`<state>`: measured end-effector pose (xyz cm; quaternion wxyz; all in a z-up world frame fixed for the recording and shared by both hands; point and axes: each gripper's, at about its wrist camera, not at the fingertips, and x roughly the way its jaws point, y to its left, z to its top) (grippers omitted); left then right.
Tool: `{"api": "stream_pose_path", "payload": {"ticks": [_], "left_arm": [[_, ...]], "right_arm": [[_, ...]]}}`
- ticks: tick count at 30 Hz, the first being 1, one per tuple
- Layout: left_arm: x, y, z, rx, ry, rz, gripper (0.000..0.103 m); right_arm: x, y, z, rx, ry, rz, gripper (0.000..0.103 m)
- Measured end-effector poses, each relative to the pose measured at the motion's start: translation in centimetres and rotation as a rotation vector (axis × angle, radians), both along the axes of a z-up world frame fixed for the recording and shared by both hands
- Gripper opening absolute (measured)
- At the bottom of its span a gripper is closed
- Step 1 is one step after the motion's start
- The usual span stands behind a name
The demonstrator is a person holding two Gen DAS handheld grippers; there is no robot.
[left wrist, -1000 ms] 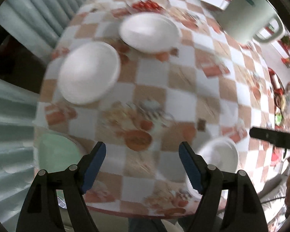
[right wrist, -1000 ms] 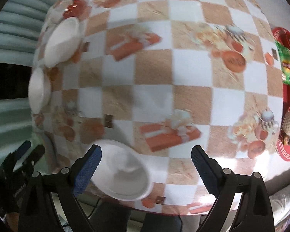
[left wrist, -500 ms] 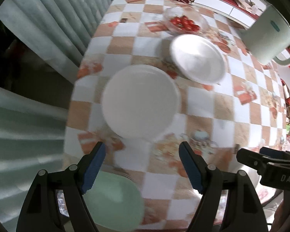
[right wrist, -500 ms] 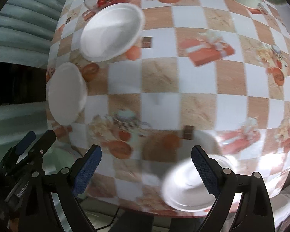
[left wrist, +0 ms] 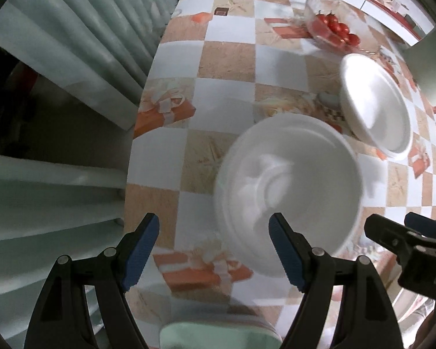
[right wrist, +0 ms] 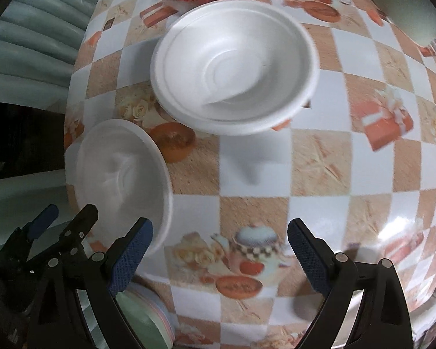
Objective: Organize plates and bowls
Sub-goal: 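Move both grippers to the next white foam bowl, then close both grippers on the rim of the white bowl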
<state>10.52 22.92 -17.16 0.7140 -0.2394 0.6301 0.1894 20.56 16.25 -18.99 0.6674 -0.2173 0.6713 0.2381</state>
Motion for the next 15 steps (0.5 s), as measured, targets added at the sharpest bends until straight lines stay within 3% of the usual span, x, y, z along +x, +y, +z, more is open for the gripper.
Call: {"api": "stream_pose_path", "payload": {"ticks": [10,13,15], "left_arm": [[1.4,1.0,-2.2,-0.020,0.003,-0.046,0.081],[1.7,1.3,-2.7,-0.032,-0.004,-0.045,0.080],[1.9,1.3,-2.9,-0.041,-0.009,-0.048,0.076]], "right_arm": [[-0.4,1.7,-2.2,-0.023,0.002,0.033,0.093],[-0.5,1.8,-2.6,-0.018,0.002,0.034,0.067],[-0.5,2.1,-3.0,-0.023,0.016,0.033,0.061]]}}
